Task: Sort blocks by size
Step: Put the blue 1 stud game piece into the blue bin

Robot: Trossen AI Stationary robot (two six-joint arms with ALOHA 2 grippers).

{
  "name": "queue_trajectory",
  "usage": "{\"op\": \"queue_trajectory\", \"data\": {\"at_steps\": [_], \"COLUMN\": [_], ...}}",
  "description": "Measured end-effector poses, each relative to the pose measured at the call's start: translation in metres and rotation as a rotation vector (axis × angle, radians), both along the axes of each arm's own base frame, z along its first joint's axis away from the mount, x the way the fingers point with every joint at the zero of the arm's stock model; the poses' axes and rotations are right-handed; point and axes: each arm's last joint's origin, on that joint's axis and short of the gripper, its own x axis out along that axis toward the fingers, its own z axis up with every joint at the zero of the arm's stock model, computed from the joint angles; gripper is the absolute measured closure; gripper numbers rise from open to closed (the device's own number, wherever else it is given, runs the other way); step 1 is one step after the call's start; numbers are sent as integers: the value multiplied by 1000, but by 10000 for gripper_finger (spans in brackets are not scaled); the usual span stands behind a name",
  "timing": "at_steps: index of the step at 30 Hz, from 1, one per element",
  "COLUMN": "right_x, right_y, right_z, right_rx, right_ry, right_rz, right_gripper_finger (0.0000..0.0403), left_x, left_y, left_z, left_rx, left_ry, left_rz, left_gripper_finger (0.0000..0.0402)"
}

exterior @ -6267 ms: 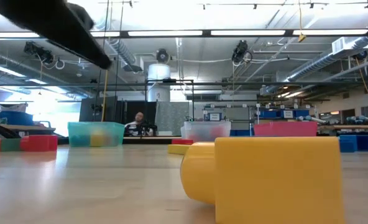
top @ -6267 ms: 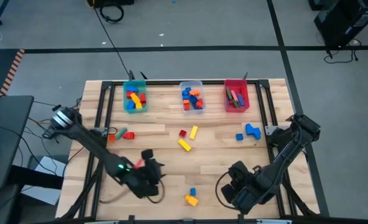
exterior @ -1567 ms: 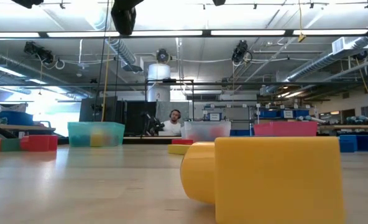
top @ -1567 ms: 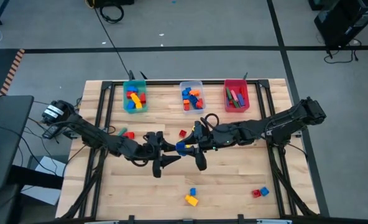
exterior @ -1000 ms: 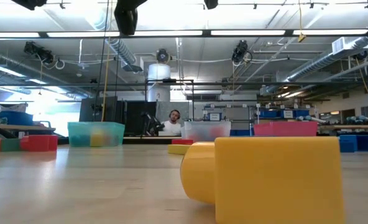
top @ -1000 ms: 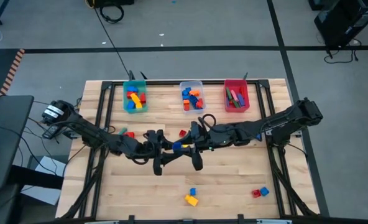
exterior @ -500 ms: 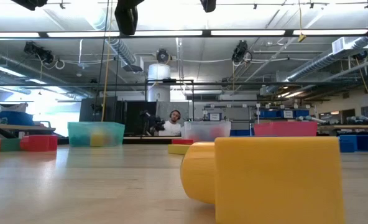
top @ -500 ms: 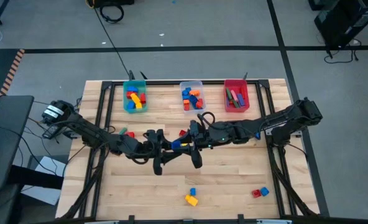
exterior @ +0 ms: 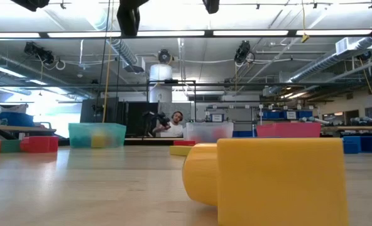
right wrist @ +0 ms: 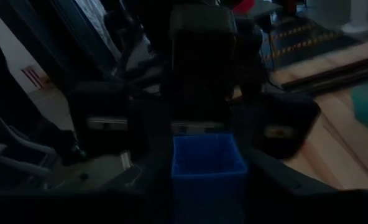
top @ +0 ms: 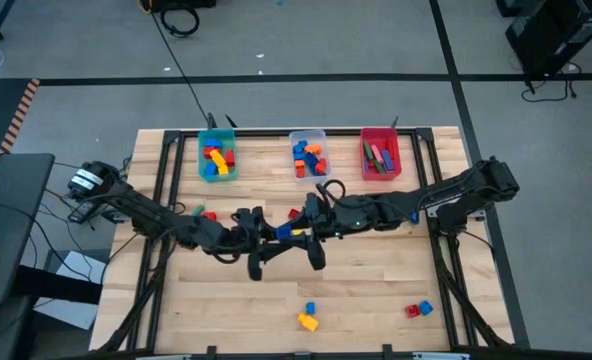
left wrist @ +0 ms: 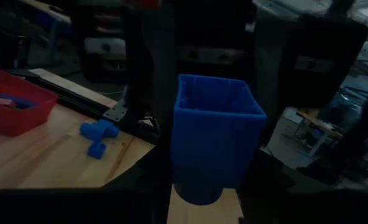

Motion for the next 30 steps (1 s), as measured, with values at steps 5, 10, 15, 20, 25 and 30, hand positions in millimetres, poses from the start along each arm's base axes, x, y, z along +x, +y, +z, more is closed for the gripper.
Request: {"op": "queue_trajectory", "data": {"at_steps": [5,10,15,20,25,30], "right_x": [-10,-32,-59,-77,-88,-94], "right_y": [-12,-23,-26,-21,-14,-13], "right_z": [2,7,-1,-17,-30,-43], "right_rx": [-22,-45,-65,-76,-126,-88], "right_ry": [81,217,460,692,798,839], "right_rz": [-22,-37,-45,-92,-185,-237], "right_gripper_finger": [186,148,127,129,138,144], "left_x": [0,0,1,6,7,-12], "left_y": [2,4,15,41,86,142], "left_z": [-1,-2,-10,-20,-31,-43], "left_rx": [-27,-44,-93,-168,-241,-342], "left_ry": [12,21,79,145,278,529], "left_rz": [38,119,278,423,467,465], "left_gripper_finger": [252,254,254,254,254,254]}}
